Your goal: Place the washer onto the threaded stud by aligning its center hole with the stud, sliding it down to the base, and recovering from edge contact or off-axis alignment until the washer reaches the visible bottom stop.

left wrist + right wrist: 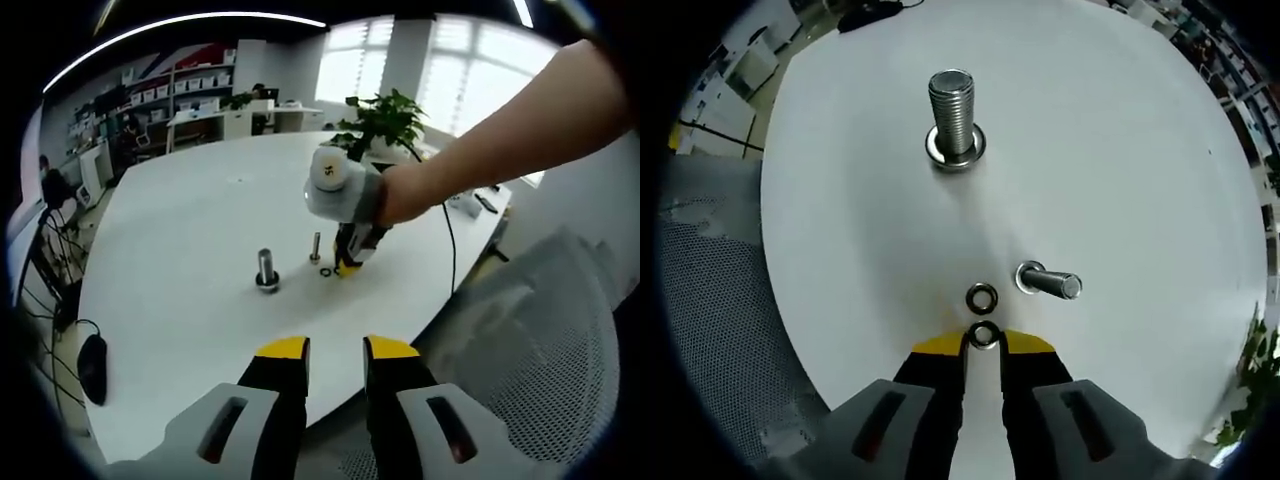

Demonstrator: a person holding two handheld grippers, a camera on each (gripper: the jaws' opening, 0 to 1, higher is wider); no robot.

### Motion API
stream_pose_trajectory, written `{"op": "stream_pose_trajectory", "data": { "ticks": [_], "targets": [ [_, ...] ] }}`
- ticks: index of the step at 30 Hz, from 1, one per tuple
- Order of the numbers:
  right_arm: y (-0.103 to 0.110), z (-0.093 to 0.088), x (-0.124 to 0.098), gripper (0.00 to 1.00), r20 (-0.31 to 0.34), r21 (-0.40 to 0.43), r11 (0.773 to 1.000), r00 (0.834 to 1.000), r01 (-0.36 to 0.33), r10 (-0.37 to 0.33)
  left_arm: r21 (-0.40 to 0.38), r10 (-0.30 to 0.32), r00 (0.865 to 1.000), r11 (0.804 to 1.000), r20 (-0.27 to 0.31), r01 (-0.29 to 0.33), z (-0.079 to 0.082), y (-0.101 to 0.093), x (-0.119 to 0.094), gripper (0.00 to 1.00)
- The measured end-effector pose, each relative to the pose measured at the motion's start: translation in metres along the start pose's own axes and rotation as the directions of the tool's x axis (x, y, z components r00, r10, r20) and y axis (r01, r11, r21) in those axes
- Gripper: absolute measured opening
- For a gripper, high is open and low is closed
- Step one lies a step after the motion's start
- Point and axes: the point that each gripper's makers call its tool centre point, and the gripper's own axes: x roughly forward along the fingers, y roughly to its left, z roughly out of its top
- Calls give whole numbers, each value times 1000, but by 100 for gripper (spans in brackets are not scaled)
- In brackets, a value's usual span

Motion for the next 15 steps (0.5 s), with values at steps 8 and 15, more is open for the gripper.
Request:
{"op": "stream_pose_trajectory", "data": {
  "ticks": [8, 15],
  "targets": [
    [-4, 1, 1, 14, 11, 8, 1000, 1000, 9, -9, 4, -2, 1000, 1000, 2, 2, 1, 0, 0, 19],
    [-3, 1, 0, 14, 73, 41, 999, 997, 14, -17, 5, -7, 1000, 1000, 2, 7, 1, -1, 0, 18]
  ]
}}
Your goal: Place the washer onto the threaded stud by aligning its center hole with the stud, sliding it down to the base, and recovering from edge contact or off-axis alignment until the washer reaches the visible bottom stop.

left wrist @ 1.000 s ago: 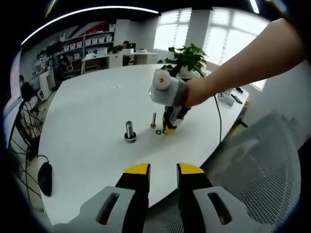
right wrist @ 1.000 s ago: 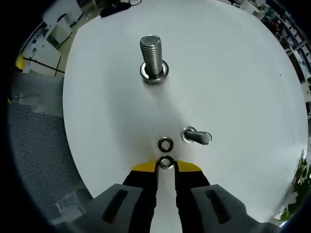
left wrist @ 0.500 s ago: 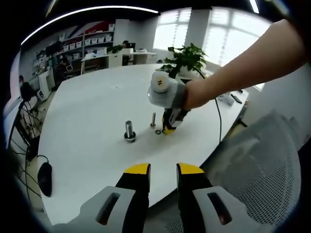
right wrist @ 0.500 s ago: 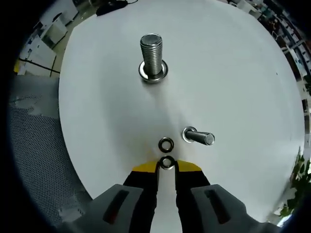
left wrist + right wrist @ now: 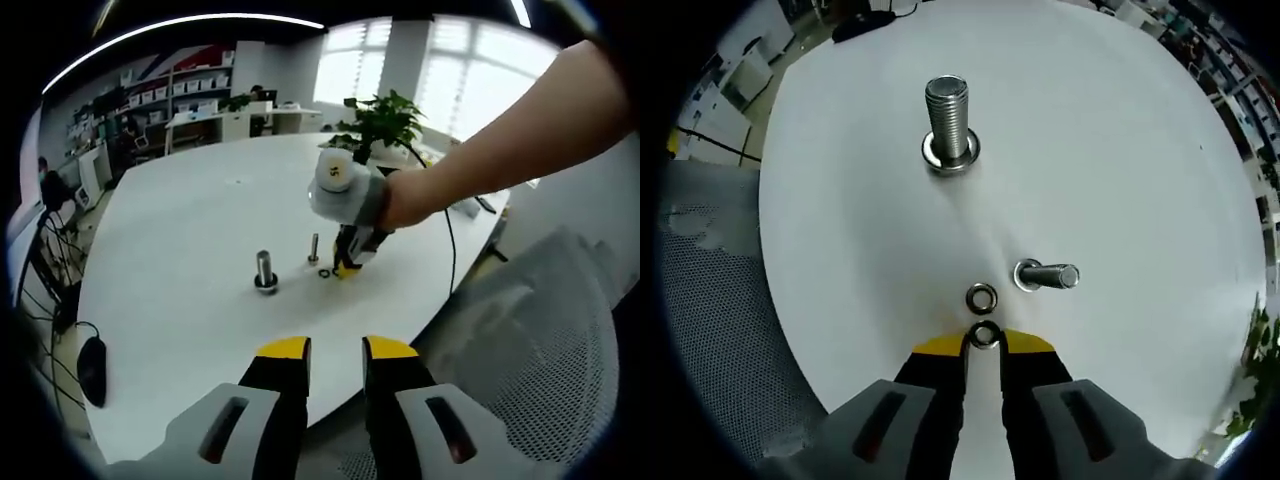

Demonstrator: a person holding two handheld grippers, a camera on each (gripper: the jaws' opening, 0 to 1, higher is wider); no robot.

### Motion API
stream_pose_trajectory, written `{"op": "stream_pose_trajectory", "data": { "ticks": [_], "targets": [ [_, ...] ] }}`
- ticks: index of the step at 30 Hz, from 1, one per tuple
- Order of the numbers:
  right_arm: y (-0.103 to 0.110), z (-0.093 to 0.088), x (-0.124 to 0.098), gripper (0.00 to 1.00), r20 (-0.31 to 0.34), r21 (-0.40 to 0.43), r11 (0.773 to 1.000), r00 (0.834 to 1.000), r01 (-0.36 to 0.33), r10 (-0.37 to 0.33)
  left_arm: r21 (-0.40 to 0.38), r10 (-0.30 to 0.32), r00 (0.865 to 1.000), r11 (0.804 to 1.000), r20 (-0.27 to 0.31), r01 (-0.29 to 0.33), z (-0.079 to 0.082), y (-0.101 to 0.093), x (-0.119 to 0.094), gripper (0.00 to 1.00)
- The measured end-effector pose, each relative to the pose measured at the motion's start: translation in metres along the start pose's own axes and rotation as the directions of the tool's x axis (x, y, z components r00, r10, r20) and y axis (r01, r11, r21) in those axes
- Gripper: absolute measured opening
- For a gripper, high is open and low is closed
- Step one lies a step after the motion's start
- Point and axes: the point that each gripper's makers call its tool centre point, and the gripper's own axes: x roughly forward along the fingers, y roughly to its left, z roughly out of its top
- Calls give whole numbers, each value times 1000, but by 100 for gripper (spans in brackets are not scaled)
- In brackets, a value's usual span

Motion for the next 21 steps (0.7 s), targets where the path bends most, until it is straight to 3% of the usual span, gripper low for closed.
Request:
{"op": "stream_pose_trajectory", "data": {
  "ticks": [9, 21],
  "targets": [
    [-1, 0, -1, 14, 59, 64, 998, 998, -7, 3, -2, 0, 1000, 1000, -10, 0, -2, 0, 1, 17],
    [-2, 1, 0, 14, 57, 87, 996, 998, -1, -4, -5, 9, 1000, 1000, -16, -9, -2, 2, 1, 17]
  ]
}}
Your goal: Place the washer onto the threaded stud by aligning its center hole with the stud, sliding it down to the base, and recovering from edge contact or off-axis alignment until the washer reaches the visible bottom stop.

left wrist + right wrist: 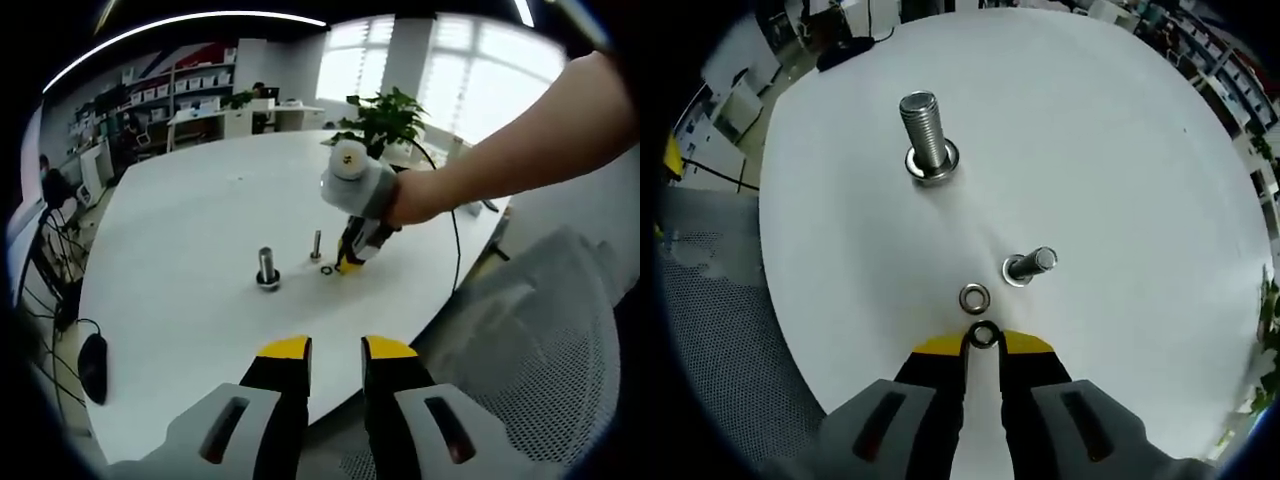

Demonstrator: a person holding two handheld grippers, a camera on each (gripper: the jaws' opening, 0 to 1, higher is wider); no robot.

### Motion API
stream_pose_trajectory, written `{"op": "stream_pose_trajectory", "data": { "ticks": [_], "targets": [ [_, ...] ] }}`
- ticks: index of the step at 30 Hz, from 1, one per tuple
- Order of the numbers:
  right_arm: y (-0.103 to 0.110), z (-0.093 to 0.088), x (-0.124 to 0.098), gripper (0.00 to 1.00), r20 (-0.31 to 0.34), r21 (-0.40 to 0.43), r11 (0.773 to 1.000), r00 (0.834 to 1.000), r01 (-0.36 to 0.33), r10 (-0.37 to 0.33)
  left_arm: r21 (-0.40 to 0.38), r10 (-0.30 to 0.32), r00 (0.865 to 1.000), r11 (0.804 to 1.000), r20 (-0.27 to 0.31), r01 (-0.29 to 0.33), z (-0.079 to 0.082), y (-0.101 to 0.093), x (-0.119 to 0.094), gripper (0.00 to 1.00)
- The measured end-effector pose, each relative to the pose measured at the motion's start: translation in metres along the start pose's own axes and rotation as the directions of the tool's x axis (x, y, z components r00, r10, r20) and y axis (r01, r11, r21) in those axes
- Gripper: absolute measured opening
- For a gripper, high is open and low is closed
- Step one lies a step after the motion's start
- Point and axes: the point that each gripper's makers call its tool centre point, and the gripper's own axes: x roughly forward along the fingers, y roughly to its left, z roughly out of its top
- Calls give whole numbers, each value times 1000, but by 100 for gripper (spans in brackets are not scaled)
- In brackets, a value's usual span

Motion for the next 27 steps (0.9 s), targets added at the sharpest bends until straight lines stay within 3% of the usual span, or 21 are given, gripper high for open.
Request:
{"op": "stream_pose_trajectory", "data": {
  "ticks": [5, 8, 17, 27],
  "targets": [
    [5, 0, -3, 14, 6, -14, 1000, 1000, 1, -1, 2, 1, 1000, 1000, -2, -1, -1, 0, 0, 17],
    [3, 6, -12, 14, 44, -13, 1000, 999, 17, -16, 3, 0, 1000, 1000, -4, 0, -2, 0, 0, 17],
    [-14, 18, -39, 14, 109, 17, 999, 993, 44, -46, 7, -6, 1000, 1000, -6, 6, -2, -2, 0, 18],
    [-24, 37, -62, 14, 171, -13, 997, 983, 72, -68, 7, -6, 1000, 1000, 1, 6, 0, -1, 1, 18]
  ]
}}
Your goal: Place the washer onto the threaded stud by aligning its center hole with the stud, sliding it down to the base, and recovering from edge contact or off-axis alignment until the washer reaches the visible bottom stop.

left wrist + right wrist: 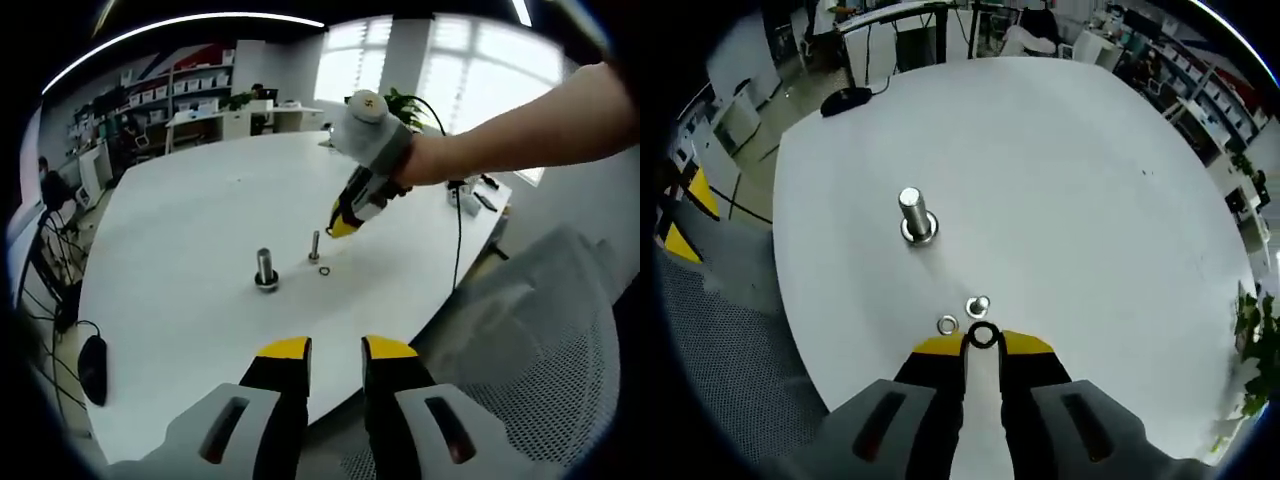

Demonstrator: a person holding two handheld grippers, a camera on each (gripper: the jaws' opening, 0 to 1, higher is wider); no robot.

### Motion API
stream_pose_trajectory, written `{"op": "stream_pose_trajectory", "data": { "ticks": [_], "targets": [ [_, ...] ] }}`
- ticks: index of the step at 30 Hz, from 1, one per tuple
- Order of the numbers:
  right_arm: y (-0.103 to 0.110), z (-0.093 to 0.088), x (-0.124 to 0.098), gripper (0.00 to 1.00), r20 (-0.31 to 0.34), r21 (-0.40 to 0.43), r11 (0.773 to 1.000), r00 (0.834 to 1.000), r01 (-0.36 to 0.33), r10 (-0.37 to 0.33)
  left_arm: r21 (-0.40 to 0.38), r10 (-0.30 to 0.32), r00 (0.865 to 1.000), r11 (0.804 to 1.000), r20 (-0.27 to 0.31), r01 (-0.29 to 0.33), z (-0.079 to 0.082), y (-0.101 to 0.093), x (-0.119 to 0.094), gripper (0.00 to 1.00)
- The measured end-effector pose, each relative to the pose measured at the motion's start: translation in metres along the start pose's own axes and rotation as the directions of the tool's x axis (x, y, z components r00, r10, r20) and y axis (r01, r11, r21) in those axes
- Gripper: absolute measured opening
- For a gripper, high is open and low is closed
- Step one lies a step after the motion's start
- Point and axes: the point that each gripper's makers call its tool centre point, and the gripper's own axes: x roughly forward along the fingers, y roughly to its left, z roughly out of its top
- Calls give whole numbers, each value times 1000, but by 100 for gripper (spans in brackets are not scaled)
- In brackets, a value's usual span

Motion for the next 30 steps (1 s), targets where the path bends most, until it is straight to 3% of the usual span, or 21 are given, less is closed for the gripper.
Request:
{"op": "stream_pose_trajectory", "data": {
  "ticks": [8, 30],
  "targets": [
    [0, 16, -1, 14, 24, -35, 999, 1000, -6, 7, 1, 3, 1000, 1000, 4, -3, 1, 1, 0, 18],
    [7, 8, 26, 14, -76, -63, 997, 996, -47, 42, -3, 6, 1000, 1000, -3, -6, 0, 1, 0, 18]
  ]
}}
